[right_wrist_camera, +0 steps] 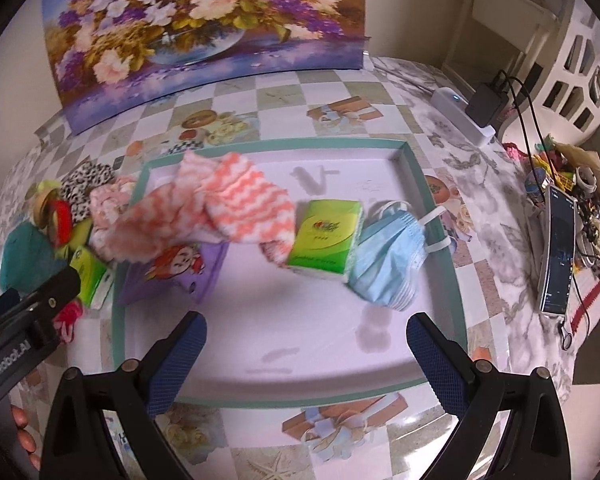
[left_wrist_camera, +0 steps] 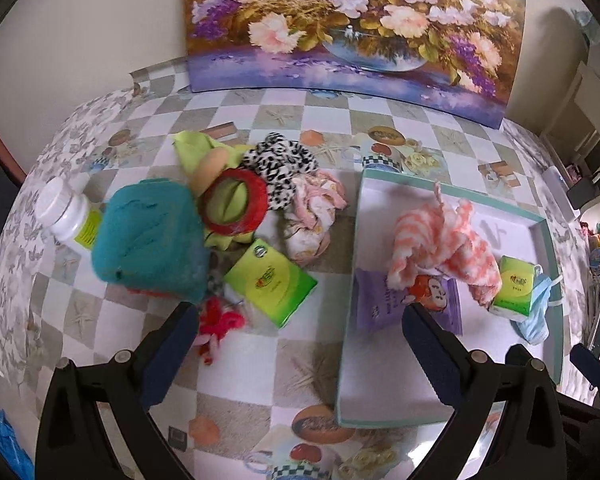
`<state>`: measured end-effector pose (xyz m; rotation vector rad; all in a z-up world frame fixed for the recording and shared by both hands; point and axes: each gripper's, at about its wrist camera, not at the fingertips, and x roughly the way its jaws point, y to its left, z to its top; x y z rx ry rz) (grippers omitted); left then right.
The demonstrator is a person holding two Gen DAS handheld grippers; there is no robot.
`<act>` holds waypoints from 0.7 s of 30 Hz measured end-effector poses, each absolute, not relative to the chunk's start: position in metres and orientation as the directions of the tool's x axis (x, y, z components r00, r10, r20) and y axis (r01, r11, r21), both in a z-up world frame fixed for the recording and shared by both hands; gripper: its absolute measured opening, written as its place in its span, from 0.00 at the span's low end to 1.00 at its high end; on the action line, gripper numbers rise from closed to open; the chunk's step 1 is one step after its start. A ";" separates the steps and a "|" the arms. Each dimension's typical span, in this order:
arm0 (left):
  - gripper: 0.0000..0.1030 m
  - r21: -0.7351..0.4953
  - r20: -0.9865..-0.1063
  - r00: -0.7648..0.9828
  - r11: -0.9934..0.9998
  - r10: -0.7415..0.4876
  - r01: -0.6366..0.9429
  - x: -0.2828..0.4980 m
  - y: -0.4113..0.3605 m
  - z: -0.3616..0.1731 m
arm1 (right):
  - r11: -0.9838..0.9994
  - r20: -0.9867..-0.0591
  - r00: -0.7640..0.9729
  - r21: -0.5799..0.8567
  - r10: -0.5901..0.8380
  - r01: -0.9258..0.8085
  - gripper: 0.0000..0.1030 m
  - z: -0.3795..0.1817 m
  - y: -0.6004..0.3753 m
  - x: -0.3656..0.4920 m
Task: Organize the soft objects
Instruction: 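Withdraw both tools from the tray back toward the pile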
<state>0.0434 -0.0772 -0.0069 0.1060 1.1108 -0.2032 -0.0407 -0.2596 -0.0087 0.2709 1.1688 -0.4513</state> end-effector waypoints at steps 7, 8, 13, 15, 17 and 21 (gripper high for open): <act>0.98 -0.024 -0.883 0.457 0.981 -0.110 0.190 0.028 -0.049 0.001 | 0.894 -0.929 0.331 0.002 -0.164 0.448 0.99 -0.008 -0.238 -0.045; 0.98 -0.023 -0.882 0.459 0.982 -0.108 0.186 0.027 -0.044 0.001 | 0.898 -0.930 0.331 0.001 -0.161 0.440 0.99 -0.008 -0.234 -0.044; 0.98 -0.028 -0.881 0.463 0.988 -0.096 0.152 0.024 -0.022 0.000 | 0.917 -0.930 0.335 -0.002 -0.148 0.400 0.99 -0.010 -0.215 -0.041; 0.98 -0.041 -0.882 0.461 0.990 -0.099 0.135 0.024 -0.013 -0.001 | 0.924 -0.930 0.338 -0.002 -0.142 0.382 0.99 -0.010 -0.208 -0.039; 0.98 -0.050 -0.882 0.460 0.991 -0.101 0.123 0.026 -0.005 -0.001 | 0.932 -0.931 0.339 -0.001 -0.133 0.362 0.99 -0.012 -0.201 -0.037; 0.98 -0.071 -0.883 0.456 0.992 -0.112 0.105 0.028 0.011 -0.002 | 0.944 -0.933 0.347 0.028 -0.094 0.329 0.99 -0.014 -0.189 -0.032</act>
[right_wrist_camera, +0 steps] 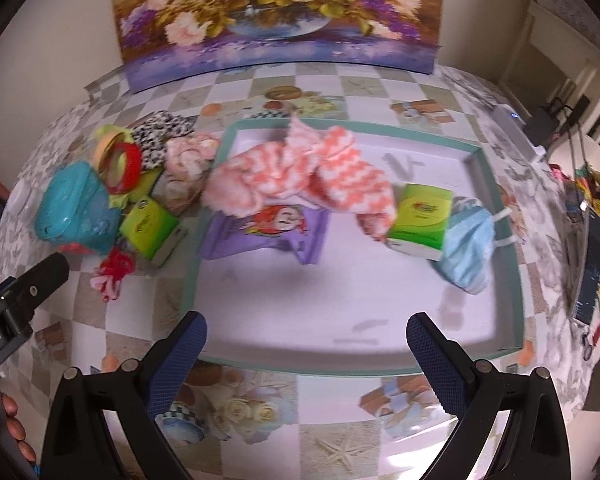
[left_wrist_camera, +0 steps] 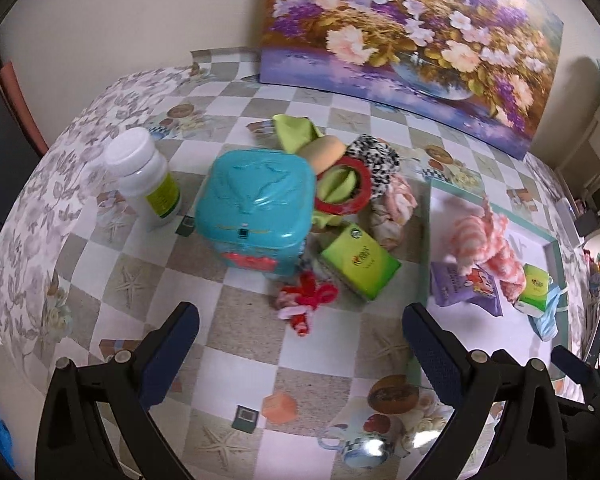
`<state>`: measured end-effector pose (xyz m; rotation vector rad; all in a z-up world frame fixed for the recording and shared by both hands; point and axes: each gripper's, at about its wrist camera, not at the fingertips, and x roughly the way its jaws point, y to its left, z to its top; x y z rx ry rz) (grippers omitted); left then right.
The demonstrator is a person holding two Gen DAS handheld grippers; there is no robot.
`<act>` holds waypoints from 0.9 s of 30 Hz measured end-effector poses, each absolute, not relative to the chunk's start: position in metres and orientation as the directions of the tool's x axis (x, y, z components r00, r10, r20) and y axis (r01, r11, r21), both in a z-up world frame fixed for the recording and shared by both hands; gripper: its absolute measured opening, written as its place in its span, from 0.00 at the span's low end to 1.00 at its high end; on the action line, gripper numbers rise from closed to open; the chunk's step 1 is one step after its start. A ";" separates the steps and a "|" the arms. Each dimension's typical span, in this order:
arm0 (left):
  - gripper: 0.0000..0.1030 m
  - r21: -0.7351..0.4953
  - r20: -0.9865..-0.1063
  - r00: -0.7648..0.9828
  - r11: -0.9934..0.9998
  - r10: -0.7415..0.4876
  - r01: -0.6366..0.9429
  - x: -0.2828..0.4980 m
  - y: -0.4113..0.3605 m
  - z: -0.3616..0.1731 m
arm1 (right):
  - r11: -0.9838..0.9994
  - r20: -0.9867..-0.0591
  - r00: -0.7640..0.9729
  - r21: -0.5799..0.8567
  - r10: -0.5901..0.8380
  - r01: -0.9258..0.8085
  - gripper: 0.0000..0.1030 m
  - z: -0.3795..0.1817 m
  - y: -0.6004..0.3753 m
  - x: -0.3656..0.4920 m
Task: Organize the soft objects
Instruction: 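Withdraw both tools from the tray back toward the pile, then lower the left tool onto the red fabric bow and close it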
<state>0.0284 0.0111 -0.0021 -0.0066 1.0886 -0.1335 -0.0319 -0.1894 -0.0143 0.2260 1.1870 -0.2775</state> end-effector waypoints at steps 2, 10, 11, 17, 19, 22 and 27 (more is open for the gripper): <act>0.98 -0.072 -0.885 0.454 0.993 -0.106 0.090 0.030 0.022 -0.004 | 0.948 -0.932 0.357 0.056 -0.062 0.312 0.99 -0.015 -0.183 -0.029; 0.98 -0.065 -0.914 0.404 0.997 -0.047 -0.030 0.039 0.080 -0.033 | 0.959 -0.933 0.355 0.155 0.063 0.236 0.99 -0.022 -0.153 -0.012; 0.98 -0.075 -0.918 0.394 0.996 -0.051 -0.047 0.041 0.087 -0.037 | 0.961 -0.933 0.353 0.154 0.065 0.231 0.99 -0.023 -0.150 -0.010; 0.98 -0.148 -0.915 0.390 0.985 -0.102 -0.089 0.045 0.099 -0.046 | 0.961 -0.936 0.344 0.160 0.075 0.226 0.99 -0.027 -0.138 0.002; 0.98 -0.149 -0.912 0.393 0.987 -0.113 -0.062 0.046 0.091 -0.047 | 0.962 -0.937 0.342 0.151 0.066 0.229 0.99 -0.029 -0.137 0.008; 0.98 -0.159 -0.911 0.392 0.987 -0.131 -0.039 0.051 0.080 -0.051 | 0.965 -0.940 0.340 0.124 0.039 0.231 0.99 -0.032 -0.138 0.015; 0.98 -0.184 -0.914 0.369 0.983 -0.171 0.000 0.059 0.063 -0.059 | 0.961 -0.938 0.347 0.106 0.011 0.256 0.99 -0.034 -0.148 0.023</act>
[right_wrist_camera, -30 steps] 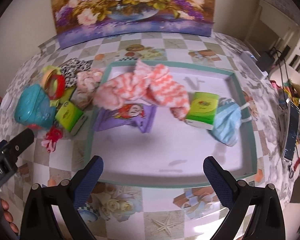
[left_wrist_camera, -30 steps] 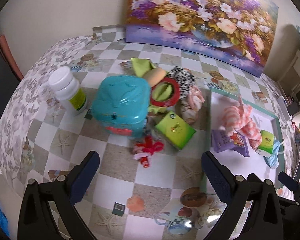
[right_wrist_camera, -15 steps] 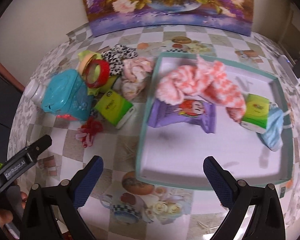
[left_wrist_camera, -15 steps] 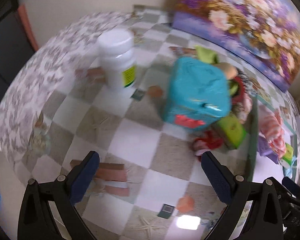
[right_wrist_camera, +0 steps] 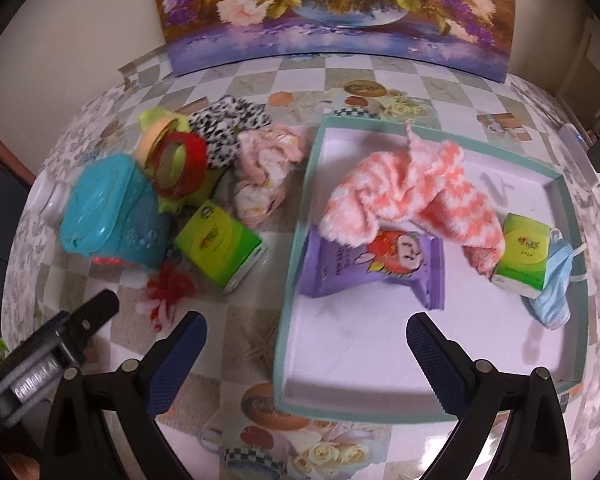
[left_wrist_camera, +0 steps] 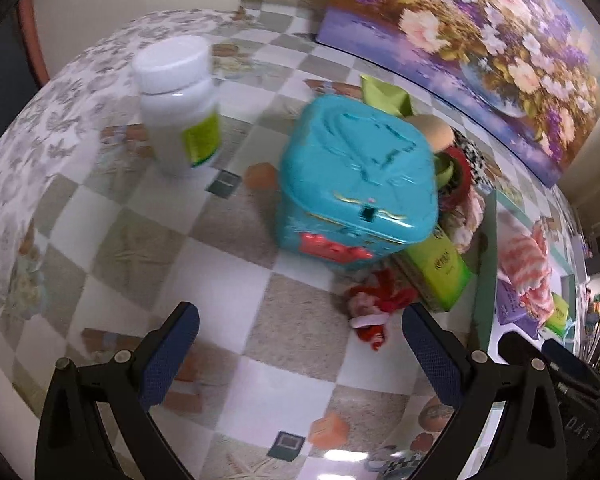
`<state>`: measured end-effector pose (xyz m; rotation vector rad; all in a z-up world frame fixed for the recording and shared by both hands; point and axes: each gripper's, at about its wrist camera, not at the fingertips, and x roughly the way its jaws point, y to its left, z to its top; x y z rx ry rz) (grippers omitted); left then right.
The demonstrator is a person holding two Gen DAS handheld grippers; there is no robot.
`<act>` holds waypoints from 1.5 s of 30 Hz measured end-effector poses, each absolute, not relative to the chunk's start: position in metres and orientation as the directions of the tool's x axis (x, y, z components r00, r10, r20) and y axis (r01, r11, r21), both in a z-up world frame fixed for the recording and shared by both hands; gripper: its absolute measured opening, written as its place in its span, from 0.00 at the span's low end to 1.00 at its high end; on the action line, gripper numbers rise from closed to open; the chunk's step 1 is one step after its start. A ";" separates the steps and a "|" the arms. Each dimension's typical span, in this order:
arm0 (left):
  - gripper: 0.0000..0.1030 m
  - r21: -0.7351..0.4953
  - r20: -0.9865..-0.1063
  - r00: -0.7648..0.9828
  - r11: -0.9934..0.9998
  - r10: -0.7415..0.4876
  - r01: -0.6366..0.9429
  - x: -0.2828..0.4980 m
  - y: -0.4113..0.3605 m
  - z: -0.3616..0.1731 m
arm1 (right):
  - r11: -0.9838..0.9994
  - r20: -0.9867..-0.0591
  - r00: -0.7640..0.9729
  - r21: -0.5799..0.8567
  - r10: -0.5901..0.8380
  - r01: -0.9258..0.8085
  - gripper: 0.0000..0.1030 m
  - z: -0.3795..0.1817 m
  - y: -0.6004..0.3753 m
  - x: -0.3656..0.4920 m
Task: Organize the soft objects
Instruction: 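Lower the left tool onto the red fabric bow and close it, then grasp the green tissue pack with the right tool while the left tool holds the red bow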
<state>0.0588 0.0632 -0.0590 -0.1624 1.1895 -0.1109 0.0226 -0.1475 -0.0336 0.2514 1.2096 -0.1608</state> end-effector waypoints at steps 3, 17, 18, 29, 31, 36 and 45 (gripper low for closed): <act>0.98 -0.151 -0.925 0.350 0.988 -0.150 0.025 0.063 0.052 -0.063 | 0.953 -0.935 0.355 0.121 0.015 0.279 0.99 -0.033 -0.156 0.025; 0.80 -0.164 -0.915 0.344 0.974 -0.210 0.158 0.072 0.010 -0.073 | 0.957 -0.923 0.384 0.132 0.023 0.260 0.99 -0.029 -0.162 0.034; 0.76 -0.168 -0.913 0.343 0.971 -0.219 0.173 0.072 0.008 -0.073 | 0.959 -0.921 0.388 0.131 0.024 0.253 0.99 -0.029 -0.160 0.035; 0.27 -0.220 -0.917 0.295 0.957 -0.269 0.191 0.072 0.008 -0.079 | 0.971 -0.904 0.423 0.153 0.062 0.185 0.99 -0.027 -0.151 0.045; 0.27 -0.226 -0.913 0.305 0.959 -0.269 0.172 0.071 0.012 -0.076 | 0.975 -0.900 0.429 0.155 0.072 0.162 0.99 -0.027 -0.147 0.048; 0.27 -0.253 -0.909 0.319 0.964 -0.267 0.088 0.069 0.033 -0.071 | 0.980 -0.891 0.439 0.175 0.115 0.098 0.96 -0.029 -0.136 0.055; 0.26 -0.270 -0.905 0.348 0.962 -0.245 -0.025 0.066 0.070 -0.068 | 0.989 -0.900 0.414 0.145 0.138 -0.015 0.84 -0.047 -0.111 0.073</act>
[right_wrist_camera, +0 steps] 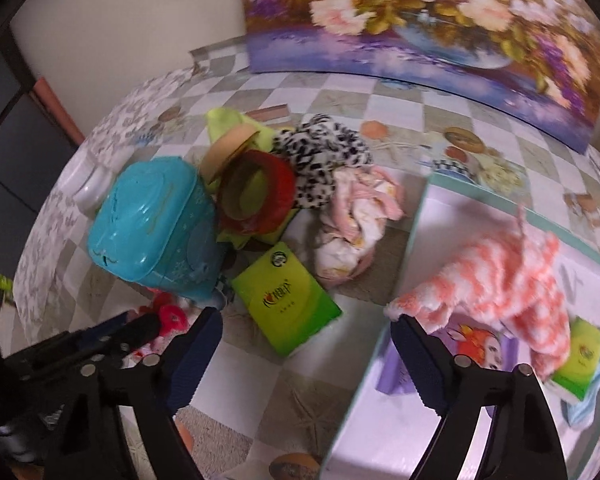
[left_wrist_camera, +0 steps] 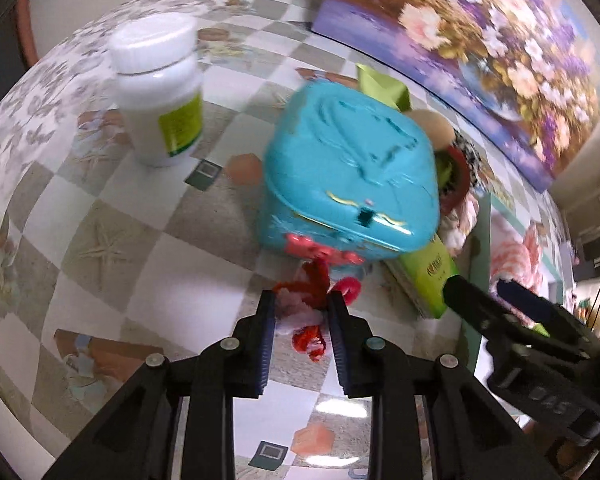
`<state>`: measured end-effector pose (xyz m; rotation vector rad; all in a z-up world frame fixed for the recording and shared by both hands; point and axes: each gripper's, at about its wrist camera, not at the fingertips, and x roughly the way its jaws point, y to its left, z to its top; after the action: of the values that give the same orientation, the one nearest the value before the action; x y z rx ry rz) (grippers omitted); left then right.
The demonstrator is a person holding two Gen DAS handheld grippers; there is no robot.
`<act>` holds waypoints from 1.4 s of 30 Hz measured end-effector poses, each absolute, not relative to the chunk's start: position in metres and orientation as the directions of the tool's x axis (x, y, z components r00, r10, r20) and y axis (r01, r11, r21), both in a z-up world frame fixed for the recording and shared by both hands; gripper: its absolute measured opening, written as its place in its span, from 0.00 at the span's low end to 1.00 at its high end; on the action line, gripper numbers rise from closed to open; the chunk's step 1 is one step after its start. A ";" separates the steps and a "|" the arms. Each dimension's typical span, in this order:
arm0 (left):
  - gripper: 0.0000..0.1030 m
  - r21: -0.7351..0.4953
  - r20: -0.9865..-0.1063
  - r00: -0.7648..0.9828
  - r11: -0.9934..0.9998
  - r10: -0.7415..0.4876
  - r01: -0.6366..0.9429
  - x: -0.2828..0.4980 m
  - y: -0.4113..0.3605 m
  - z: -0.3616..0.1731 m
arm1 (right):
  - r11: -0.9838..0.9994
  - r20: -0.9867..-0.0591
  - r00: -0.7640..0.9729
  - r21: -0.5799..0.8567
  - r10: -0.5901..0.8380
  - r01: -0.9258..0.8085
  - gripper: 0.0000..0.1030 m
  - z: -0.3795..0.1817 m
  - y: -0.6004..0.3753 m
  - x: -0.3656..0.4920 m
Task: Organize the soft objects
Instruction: 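Grasp the green tissue pack with the right tool while the left tool holds the red bow, then carry the tissue pack with the right tool while the left tool carries the bow to the tray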
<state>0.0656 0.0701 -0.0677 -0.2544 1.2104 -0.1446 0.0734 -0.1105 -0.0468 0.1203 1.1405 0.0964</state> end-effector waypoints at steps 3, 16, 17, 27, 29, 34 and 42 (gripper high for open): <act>0.26 -0.285 -0.899 0.358 0.958 -0.253 -0.040 0.066 0.073 -0.066 | 0.990 -0.905 0.401 0.136 0.141 -0.042 0.83 -0.054 -0.104 0.080; 0.26 -0.306 -0.897 0.348 0.951 -0.273 -0.043 0.066 0.077 -0.071 | 0.994 -0.934 0.349 0.049 0.081 -0.101 0.66 -0.082 -0.083 0.093; 0.26 -0.307 -0.897 0.346 0.951 -0.274 -0.043 0.067 0.077 -0.071 | 0.994 -0.936 0.345 0.040 0.073 -0.103 0.62 -0.083 -0.083 0.092; 0.26 -0.308 -0.897 0.345 0.951 -0.277 -0.039 0.068 0.078 -0.072 | 0.993 -0.932 0.355 0.029 0.069 -0.118 0.60 -0.077 -0.084 0.080; 0.26 -0.307 -0.896 0.348 0.951 -0.276 -0.036 0.067 0.078 -0.071 | 0.994 -0.931 0.356 0.040 0.075 -0.104 0.59 -0.072 -0.089 0.074; 0.26 -0.302 -0.896 0.354 0.953 -0.270 -0.036 0.065 0.078 -0.070 | 0.995 -0.925 0.369 0.075 0.096 -0.071 0.59 -0.057 -0.100 0.058; 0.26 -0.279 -0.896 0.364 0.960 -0.253 -0.020 0.053 0.073 -0.062 | 0.991 -0.900 0.417 0.125 0.130 -0.037 0.59 -0.028 -0.108 0.033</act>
<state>0.0532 0.0726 -0.0618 -0.2601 1.1925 -0.1521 0.0333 -0.1079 -0.0282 0.0908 1.1363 0.1048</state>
